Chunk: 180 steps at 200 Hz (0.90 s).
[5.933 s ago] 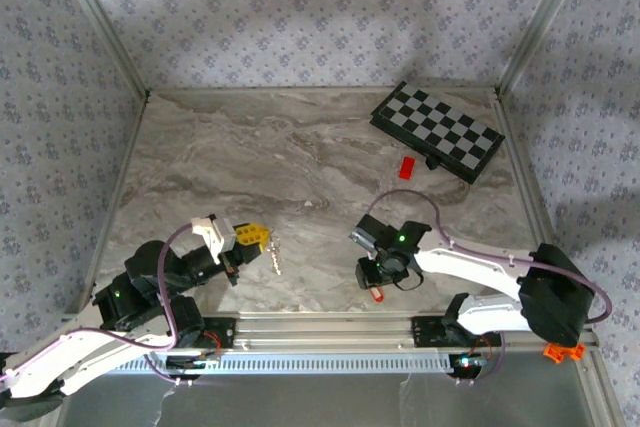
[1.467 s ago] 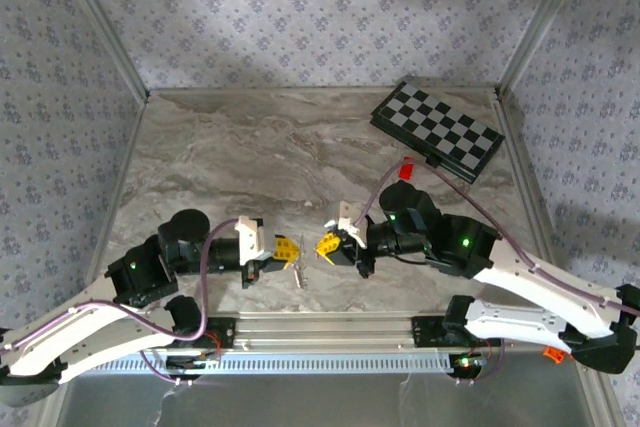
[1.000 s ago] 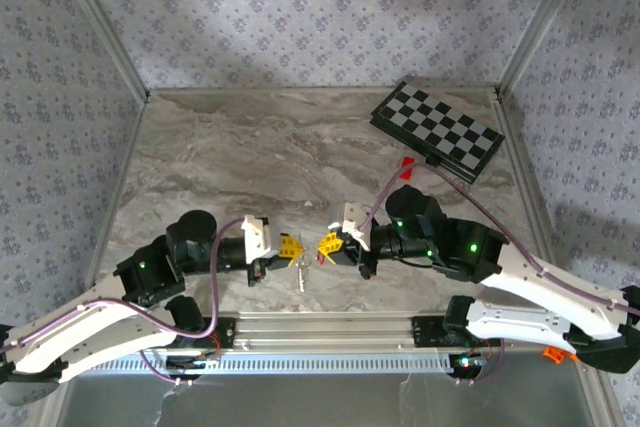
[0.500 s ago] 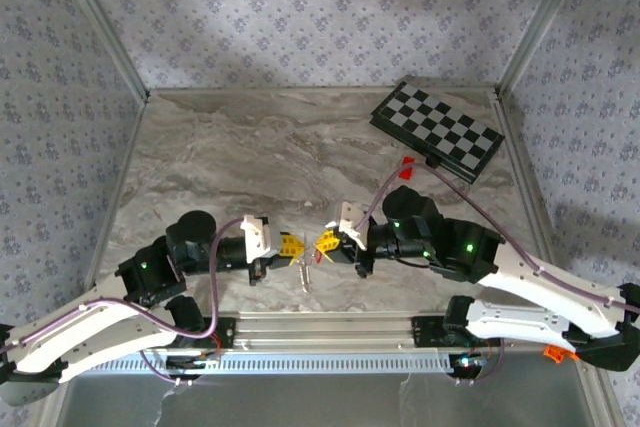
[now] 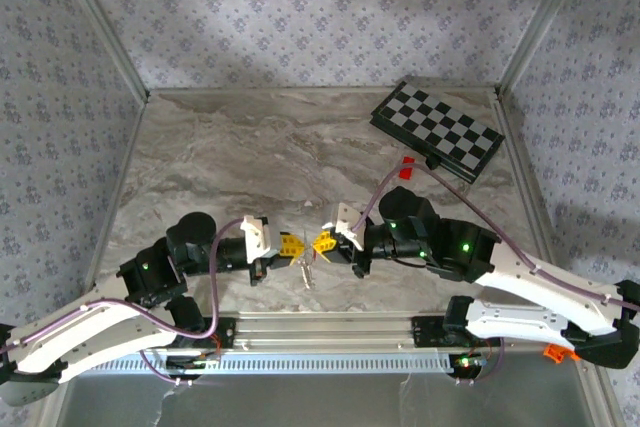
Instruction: Put the keys on the keyring
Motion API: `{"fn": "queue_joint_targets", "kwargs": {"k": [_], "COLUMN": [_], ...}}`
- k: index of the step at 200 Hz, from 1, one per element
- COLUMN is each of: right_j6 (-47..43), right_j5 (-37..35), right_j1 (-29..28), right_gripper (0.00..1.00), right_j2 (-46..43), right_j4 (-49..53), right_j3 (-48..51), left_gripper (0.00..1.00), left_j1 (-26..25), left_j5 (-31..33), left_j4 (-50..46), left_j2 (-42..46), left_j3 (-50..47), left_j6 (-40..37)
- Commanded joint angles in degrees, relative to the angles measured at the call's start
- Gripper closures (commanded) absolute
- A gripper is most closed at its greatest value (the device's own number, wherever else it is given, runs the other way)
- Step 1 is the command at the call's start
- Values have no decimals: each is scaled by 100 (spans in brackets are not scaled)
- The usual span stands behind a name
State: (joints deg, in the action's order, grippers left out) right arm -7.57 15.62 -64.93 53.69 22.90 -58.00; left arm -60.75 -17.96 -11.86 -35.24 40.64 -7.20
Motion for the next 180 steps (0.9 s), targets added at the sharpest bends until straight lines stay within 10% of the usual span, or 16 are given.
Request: {"fn": "queue_joint_targets", "kwargs": {"k": [1,180], "right_j6": [-96,-144], "right_j5": [-79,-348], "right_j1": [-54,-99], "right_gripper": [100,100], "right_j2": [-46,-134], "right_j4": [-61,-143], "right_j3": [56,149], "left_gripper": [100,100], "left_j1": [15,11], "left_j5": [134,121], "left_j4": [307,298], "left_j2": [122,167], "left_j3": [5,-23], "left_j6": [53,56]}}
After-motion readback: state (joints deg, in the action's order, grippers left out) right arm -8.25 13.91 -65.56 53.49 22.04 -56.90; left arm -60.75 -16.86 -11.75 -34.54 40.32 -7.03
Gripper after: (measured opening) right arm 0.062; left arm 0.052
